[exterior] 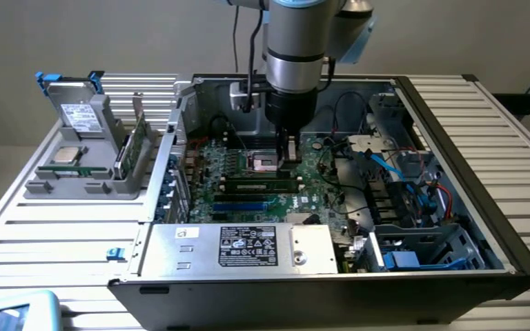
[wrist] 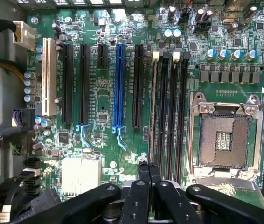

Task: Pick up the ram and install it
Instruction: 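Press down the ram until it locks into place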

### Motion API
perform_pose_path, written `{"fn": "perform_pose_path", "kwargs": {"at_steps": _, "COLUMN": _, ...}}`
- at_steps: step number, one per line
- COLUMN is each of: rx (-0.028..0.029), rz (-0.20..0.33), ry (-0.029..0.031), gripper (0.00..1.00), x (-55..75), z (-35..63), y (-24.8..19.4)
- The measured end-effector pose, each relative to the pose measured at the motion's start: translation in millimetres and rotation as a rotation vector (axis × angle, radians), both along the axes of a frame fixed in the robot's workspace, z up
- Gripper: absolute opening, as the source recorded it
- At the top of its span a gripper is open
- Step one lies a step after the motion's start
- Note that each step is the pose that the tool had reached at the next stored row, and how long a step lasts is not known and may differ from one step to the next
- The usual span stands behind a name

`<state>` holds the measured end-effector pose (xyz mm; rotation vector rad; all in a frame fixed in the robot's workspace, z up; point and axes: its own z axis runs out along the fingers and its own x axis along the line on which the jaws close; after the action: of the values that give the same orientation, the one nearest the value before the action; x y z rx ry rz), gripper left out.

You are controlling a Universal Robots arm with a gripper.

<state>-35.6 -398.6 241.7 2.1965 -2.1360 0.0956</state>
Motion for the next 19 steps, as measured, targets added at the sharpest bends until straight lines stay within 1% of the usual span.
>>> {"fn": "perform_pose_path", "kwargs": {"at_steps": 5, "rx": -0.0001, "rz": -0.001, "ry": -0.0020, "gripper": 0.11, "x": -0.4, "z": -4.2, "y": 2.1}}
{"fn": "perform_pose_path", "kwargs": {"at_steps": 19, "rx": 0.0000, "rz": -0.004, "ry": -0.0040, "gripper": 0.11, "x": 0.1, "z": -10.6, "y": 4.6}}
